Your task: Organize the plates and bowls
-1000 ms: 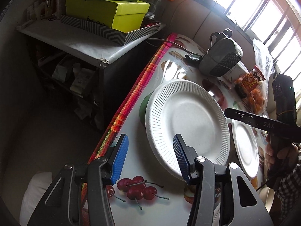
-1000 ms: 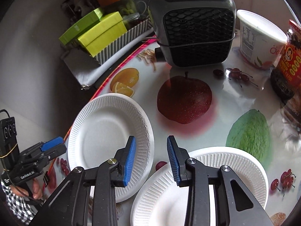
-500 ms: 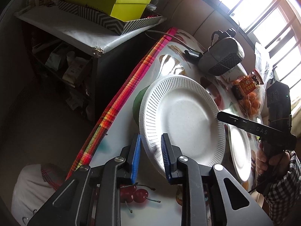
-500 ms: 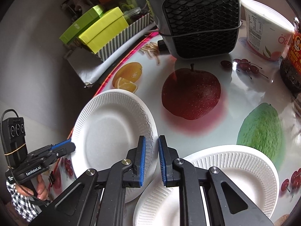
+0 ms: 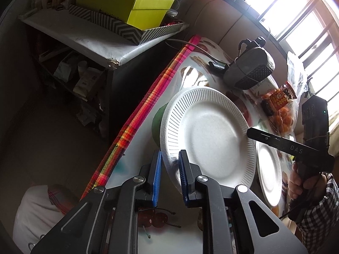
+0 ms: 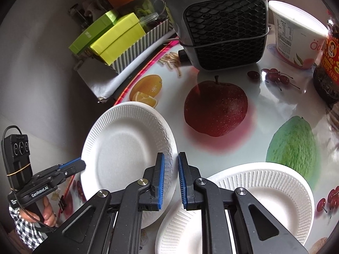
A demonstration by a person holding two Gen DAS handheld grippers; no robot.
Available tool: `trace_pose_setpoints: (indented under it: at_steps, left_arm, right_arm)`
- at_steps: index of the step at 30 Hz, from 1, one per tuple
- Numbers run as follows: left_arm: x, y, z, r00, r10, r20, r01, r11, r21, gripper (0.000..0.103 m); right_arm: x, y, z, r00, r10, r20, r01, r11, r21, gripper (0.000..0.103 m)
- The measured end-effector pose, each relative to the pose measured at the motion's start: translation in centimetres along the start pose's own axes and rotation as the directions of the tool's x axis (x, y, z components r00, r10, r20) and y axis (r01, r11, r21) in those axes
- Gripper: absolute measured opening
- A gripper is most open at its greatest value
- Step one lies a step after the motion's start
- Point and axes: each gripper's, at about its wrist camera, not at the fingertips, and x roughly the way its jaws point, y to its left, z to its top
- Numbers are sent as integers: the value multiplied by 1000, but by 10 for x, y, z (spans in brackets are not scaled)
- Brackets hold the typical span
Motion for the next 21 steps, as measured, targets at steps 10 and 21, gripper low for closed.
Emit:
trace_pose_setpoints:
  at_steps: [10,21]
  left_arm:
    - [-27,-8,-3,999,-1,39,-1,1000,28,17]
    - [-56,-25,-22,998,-32,48,29,997,69,17]
  right_arm:
    - [-27,16,-6,999,14,44,-13,1000,-10,13]
    - [-68,28,-41,997,3,78,-4,1000,11,13]
